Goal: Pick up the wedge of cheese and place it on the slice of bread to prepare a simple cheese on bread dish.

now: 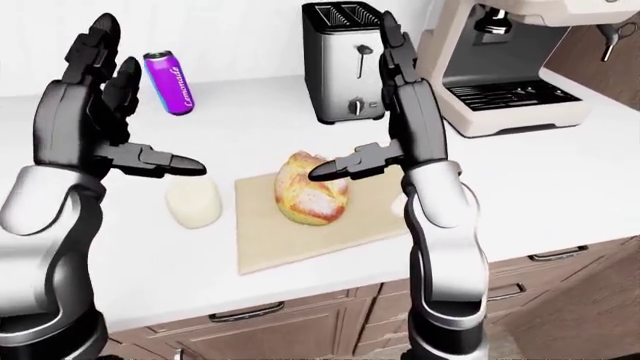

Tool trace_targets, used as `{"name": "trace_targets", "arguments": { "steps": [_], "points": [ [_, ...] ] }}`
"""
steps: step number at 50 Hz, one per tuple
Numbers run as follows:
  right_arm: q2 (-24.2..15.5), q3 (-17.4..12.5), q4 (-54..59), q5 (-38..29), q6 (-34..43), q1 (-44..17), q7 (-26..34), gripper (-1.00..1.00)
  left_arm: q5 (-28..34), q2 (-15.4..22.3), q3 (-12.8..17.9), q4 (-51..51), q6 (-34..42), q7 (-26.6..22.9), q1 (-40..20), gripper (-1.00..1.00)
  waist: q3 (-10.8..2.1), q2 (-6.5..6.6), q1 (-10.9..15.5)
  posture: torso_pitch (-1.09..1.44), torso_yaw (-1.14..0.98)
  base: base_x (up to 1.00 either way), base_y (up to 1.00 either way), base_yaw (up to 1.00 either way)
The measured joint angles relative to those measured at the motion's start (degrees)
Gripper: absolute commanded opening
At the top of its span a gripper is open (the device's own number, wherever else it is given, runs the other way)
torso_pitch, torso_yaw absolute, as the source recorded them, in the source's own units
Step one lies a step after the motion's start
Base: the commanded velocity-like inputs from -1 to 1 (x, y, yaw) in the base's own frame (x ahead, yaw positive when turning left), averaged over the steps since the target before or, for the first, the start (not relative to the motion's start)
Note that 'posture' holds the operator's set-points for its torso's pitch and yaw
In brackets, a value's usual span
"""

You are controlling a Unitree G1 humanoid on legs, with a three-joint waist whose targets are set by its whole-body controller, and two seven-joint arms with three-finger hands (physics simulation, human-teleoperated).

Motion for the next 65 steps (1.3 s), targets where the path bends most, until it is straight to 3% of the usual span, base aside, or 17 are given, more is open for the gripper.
{"name": "trace_targets", "arguments": {
  "steps": [14, 28, 43, 65],
  "points": [
    [0.2, 0.2, 0.2, -0.3, -0.8, 0.9, 0.0, 1.00, 8.2, 1.2, 0.3, -0.2, 1.2, -11.3, 2.5, 1.00, -0.03, -0.20, 0.2, 0.00, 0.00, 0.00, 0.00, 0.00],
    [0.1, 0.1, 0.7, -0.2, -0.9, 0.5, 0.1, 1.00, 13.0, 0.8, -0.1, 2.9, -0.9, -18.7, 4.5, 1.00, -0.31, -0.34, 0.5, 0.00, 0.00, 0.00, 0.00, 0.00],
    [0.1, -0.1, 0.3, -0.3, -1.0, 1.4, 0.1, 1.00, 17.3, -1.4, -1.4, 5.2, -6.2, -22.8, 7.6, 1.00, -0.63, -0.31, 0.4, 0.00, 0.00, 0.00, 0.00, 0.00],
    [0.4, 0.1, 0.0, -0.7, -1.7, 2.2, 0.3, 1.00, 19.3, -2.8, -1.0, 12.9, -13.9, -22.1, 10.7, 1.00, -0.96, -0.42, 0.4, 0.00, 0.00, 0.00, 0.00, 0.00]
  ]
}}
